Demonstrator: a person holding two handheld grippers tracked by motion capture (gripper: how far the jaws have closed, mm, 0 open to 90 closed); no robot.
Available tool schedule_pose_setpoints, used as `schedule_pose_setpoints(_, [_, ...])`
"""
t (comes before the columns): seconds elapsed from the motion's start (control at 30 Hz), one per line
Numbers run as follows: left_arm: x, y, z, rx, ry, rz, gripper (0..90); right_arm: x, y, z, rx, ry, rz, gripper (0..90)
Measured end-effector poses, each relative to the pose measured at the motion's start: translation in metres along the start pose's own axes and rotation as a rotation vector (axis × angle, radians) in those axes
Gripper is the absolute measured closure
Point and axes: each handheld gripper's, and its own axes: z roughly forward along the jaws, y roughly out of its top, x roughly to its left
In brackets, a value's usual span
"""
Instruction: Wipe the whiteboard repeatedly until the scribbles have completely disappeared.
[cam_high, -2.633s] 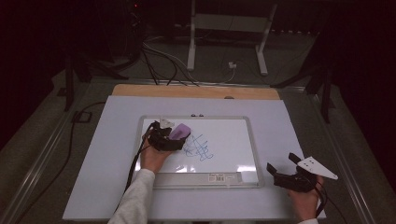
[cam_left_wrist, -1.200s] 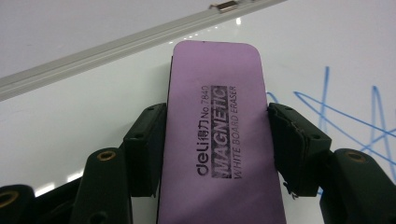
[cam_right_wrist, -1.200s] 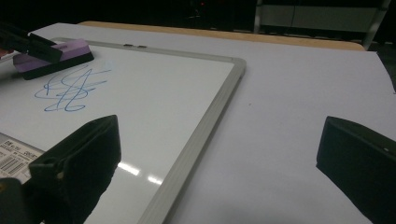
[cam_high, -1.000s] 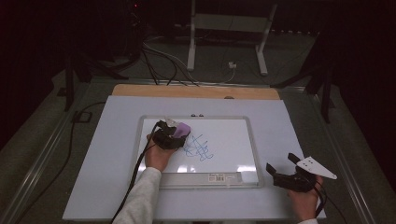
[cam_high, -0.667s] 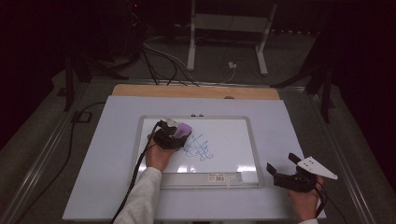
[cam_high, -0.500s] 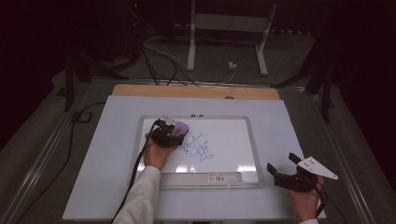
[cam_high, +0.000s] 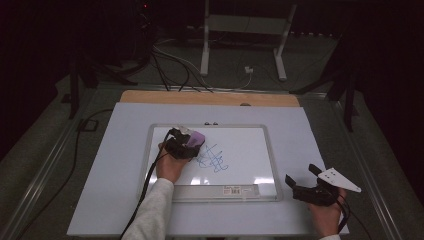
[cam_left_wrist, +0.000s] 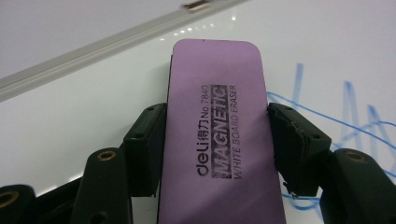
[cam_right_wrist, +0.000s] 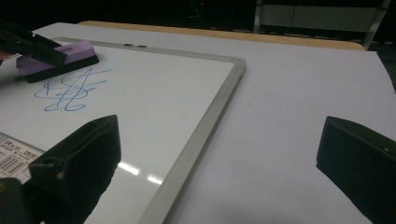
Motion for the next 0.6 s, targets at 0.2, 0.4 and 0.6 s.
schedule_pose_setpoints(0.2, [0.004, 0.001, 0.001, 0.005, 0.016, -0.015, 41.9, 0.000, 0.000, -0.001, -0.003, -0.002, 0.005, 0.0])
schedule_pose_setpoints(0.4, [0.014, 0.003, 0.001, 0.012, 0.046, -0.062, 41.9, -0.001, 0.000, -0.001, -0.004, -0.003, 0.007, 0.0])
schedule_pose_setpoints(0.6, [-0.005, 0.001, 0.001, 0.006, -0.036, 0.028, 42.0, 0.000, 0.000, 0.000, 0.000, 0.000, 0.001, 0.0])
